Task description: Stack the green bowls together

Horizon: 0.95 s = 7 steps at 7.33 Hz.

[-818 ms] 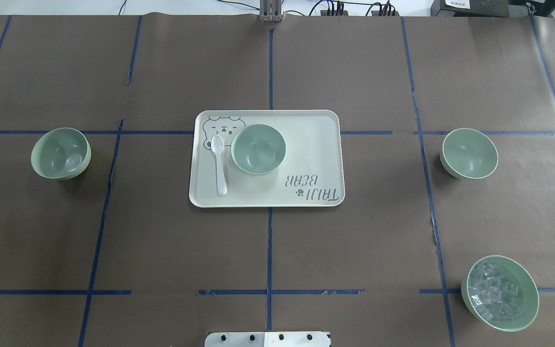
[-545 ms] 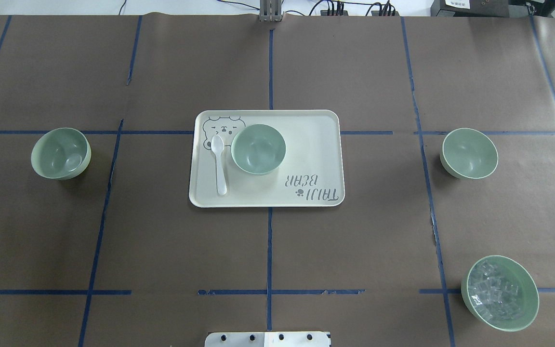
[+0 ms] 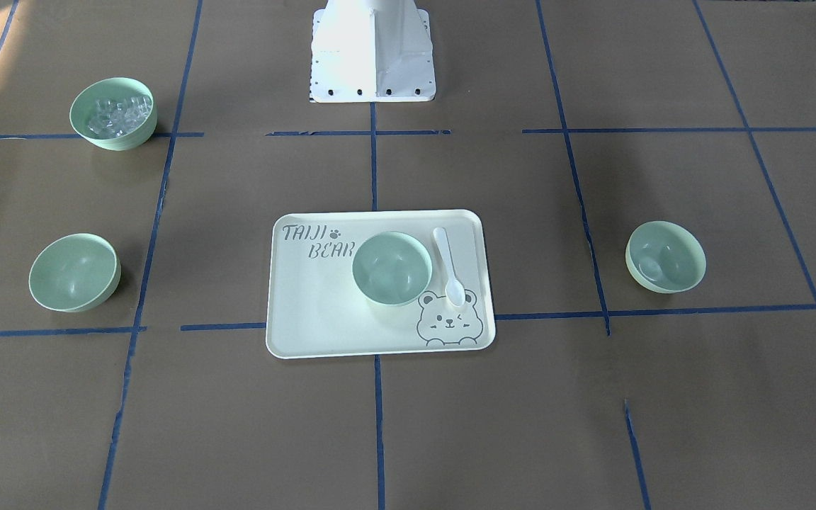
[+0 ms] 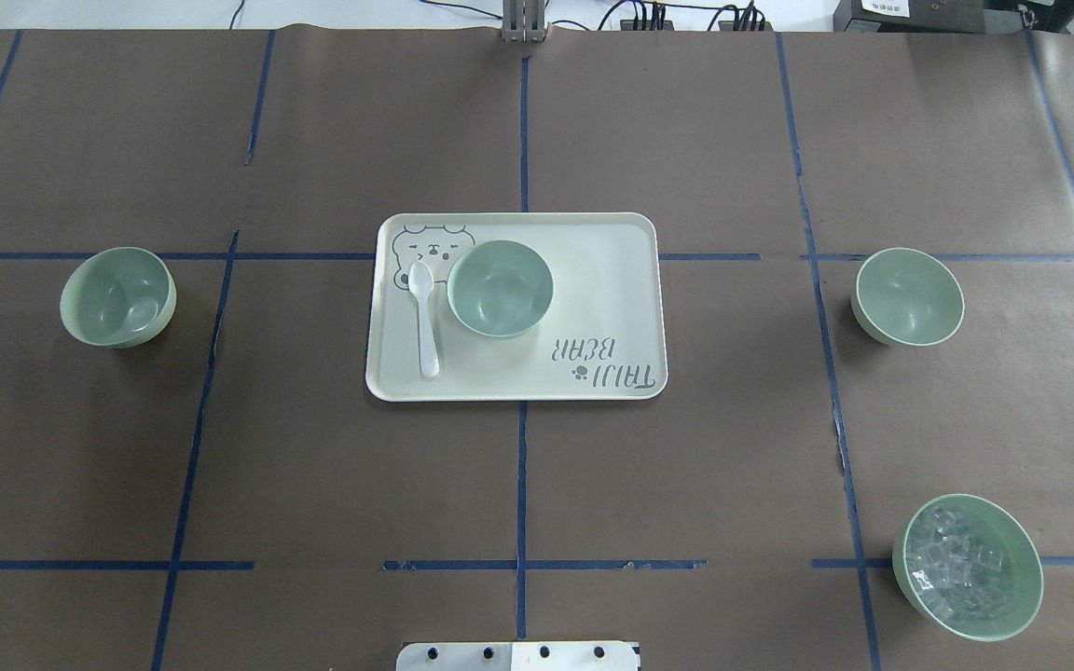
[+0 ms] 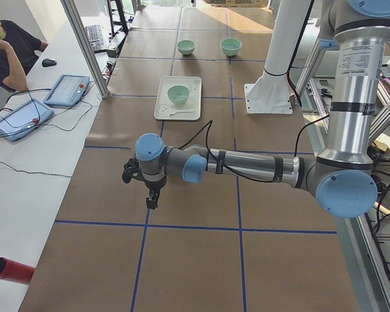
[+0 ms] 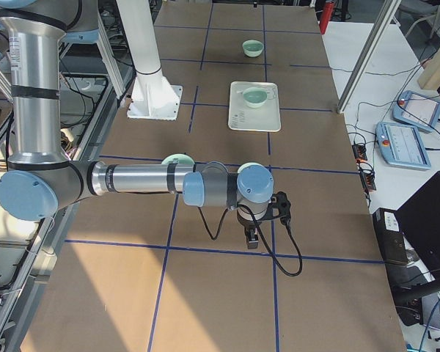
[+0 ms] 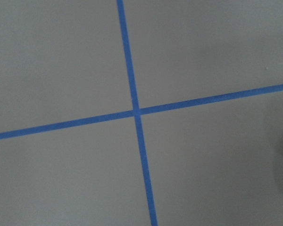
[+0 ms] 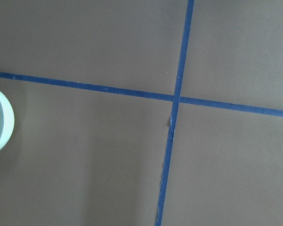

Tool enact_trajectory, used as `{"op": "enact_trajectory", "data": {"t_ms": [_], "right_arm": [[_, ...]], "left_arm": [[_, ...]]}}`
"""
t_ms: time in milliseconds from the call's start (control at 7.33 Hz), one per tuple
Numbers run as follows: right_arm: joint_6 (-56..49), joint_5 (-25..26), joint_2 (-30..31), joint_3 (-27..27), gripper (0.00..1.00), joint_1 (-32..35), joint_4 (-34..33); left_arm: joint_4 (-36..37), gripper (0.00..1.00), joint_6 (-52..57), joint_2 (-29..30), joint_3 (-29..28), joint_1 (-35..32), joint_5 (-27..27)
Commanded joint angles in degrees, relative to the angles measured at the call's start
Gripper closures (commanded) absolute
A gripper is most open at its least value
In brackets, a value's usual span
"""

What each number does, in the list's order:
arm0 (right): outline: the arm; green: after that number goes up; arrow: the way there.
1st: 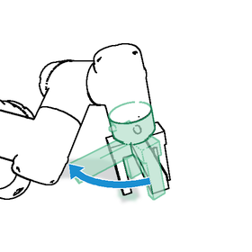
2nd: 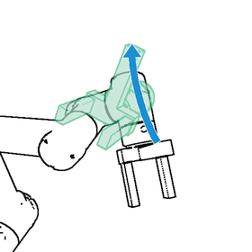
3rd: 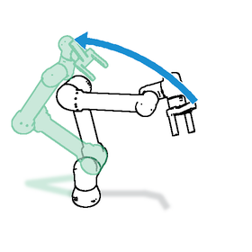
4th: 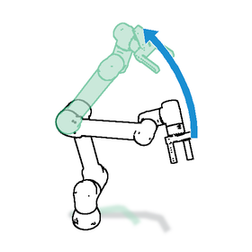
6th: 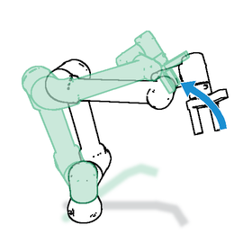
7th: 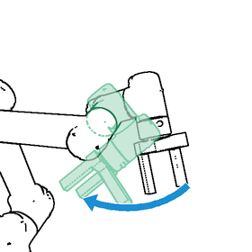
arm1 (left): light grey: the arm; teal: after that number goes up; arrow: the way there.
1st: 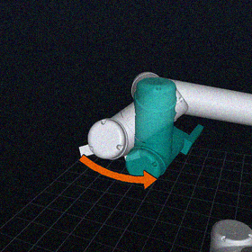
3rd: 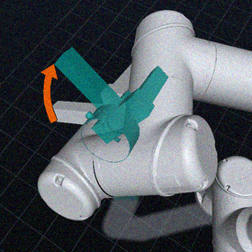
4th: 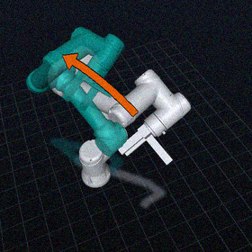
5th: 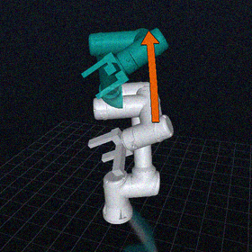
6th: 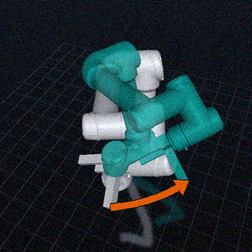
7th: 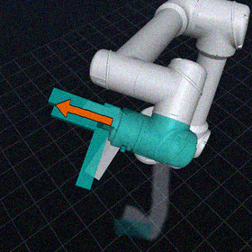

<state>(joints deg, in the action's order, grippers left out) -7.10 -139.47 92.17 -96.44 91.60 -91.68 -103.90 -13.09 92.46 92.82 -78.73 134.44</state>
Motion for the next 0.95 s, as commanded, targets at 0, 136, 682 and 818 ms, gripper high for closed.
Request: {"op": "enact_trajectory", "data": {"t_ms": [0,136,682,818], "right_arm": [[-0.02,0.68,-1.89,-1.82,0.0,-0.19,-0.16],[-0.02,0.78,-2.77,-2.0,0.0,-0.19,-0.16],[3.72,-0.1,-2.26,-2.0,0.0,-0.28,0.01],[4.89,-0.01,-2.25,-2.0,0.0,-0.28,0.01]], "left_arm": [[-13.82,0.0,-22.07,-0.35,0.35,9.86,-0.49],[-16.66,0.0,-26.07,-0.44,-0.09,12.43,-0.75],[-30.0,0.0,-42.49,-0.35,-4.82,22.88,-11.53],[-31.61,0.0,-44.72,-0.18,-6.32,24.92,-14.09]]}}
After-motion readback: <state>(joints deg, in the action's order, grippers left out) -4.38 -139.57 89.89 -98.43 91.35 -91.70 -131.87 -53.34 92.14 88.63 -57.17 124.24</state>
